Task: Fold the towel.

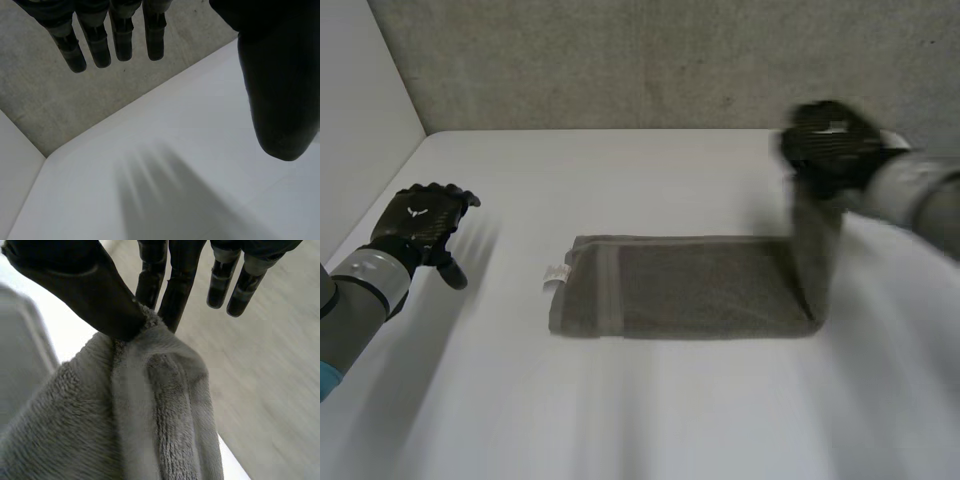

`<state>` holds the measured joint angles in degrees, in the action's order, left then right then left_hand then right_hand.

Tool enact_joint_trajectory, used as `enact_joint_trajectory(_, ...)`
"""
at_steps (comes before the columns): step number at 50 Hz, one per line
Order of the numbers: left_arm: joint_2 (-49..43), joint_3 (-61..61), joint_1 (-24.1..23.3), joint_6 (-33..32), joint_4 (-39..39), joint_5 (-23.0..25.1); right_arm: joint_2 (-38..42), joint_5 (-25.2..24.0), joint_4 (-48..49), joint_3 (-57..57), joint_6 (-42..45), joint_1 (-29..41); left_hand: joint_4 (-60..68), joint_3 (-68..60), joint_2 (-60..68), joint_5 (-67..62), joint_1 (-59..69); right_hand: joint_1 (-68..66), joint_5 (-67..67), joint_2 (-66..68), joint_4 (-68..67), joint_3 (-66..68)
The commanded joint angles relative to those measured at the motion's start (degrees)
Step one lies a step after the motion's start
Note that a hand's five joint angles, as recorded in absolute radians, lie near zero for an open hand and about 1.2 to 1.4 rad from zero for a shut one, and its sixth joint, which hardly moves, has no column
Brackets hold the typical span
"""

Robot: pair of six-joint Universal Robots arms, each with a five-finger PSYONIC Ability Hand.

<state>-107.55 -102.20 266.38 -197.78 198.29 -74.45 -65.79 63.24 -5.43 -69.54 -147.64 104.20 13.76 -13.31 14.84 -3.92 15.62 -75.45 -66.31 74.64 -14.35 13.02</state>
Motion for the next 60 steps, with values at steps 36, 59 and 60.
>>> enact_joint_trajectory(36, 0.1, 8.1, -15.6, 13.5, -0.9, -0.2, -0.5, 12.1, 8.0, -9.7, -11.8, 16.5, -3.8, 3.3, -3.3, 2.4, -4.1, 65.5, 66.3, -64.6, 4.4, -3.0)
enact_joint_trajectory(59, -16.0, 19.0, -26.6, 15.0, -1.4, -2.7, -1.3, 8.0, 13.8, -29.4, -11.4, 7.6, -3.8, 3.3, -1.4, 0.5, -2.2, 65.5, 66.3, -64.6, 4.4, -3.0)
enact_joint_trajectory(60, -17.1, 19.9, -26.8, 14.9, -1.5, -3.3, -1.3, 8.0, 13.8, -29.4, -11.4, 7.6, -3.8, 3.3, -1.4, 0.5, -2.2, 65.5, 66.3, -64.6, 4.4, -3.0)
